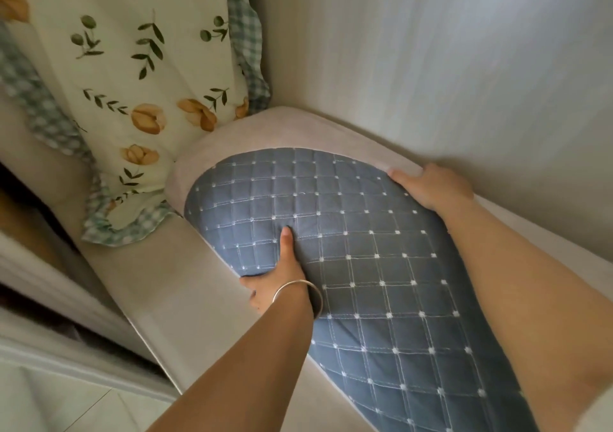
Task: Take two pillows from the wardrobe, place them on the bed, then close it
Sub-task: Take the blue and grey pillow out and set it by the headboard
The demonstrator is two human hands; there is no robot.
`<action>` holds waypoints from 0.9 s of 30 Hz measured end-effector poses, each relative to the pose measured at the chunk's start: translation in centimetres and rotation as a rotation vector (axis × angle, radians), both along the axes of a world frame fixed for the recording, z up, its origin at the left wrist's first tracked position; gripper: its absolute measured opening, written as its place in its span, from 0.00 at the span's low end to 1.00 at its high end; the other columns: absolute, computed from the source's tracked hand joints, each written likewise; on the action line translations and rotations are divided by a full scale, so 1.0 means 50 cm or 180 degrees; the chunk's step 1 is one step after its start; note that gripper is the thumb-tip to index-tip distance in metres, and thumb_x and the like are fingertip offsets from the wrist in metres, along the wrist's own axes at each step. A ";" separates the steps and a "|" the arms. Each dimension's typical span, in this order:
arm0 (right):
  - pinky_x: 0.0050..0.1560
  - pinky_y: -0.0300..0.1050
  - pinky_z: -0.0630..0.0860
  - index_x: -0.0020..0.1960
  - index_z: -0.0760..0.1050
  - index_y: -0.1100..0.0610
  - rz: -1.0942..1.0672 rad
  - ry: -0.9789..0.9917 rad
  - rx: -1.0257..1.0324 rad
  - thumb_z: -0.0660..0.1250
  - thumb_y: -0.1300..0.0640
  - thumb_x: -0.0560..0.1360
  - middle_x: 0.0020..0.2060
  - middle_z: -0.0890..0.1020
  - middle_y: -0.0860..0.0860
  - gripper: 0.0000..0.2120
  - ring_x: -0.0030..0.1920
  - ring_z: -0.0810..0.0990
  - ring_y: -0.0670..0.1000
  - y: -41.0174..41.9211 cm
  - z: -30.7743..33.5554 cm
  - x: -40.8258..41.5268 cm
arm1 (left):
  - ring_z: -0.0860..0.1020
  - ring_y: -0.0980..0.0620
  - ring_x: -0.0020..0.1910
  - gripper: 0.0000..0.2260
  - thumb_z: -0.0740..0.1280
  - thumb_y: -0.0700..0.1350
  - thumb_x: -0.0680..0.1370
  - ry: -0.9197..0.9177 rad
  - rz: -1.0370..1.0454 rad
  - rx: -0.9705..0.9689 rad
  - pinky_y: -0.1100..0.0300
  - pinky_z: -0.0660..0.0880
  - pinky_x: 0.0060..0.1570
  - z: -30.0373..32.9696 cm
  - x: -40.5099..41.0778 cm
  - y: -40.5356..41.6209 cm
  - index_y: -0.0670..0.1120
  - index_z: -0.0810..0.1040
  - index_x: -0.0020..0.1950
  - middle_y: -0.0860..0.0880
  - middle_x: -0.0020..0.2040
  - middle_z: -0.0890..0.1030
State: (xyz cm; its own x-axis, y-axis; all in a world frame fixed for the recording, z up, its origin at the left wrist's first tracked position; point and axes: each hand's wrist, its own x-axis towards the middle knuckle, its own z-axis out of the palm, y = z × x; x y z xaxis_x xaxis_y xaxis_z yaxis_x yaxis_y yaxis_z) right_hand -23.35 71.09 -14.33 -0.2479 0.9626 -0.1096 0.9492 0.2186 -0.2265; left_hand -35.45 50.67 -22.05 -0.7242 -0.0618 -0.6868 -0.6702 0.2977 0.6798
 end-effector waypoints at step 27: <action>0.68 0.58 0.65 0.69 0.69 0.56 -0.0772 0.2059 -0.0068 0.45 0.22 0.65 0.70 0.70 0.59 0.48 0.66 0.71 0.63 -0.376 0.259 0.051 | 0.71 0.47 0.47 0.42 0.72 0.67 0.61 0.1559 -0.0683 0.1598 0.57 0.66 0.52 0.342 -0.100 -0.301 0.44 0.65 0.65 0.50 0.50 0.72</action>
State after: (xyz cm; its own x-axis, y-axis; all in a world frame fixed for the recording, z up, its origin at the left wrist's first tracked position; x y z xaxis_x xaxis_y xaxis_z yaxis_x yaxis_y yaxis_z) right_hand -20.79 52.29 -1.39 -0.0478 0.9983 -0.0318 0.6432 0.0065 -0.7657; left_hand -40.44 35.61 -4.97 -0.9163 0.3528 -0.1895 -0.2164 -0.0381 0.9756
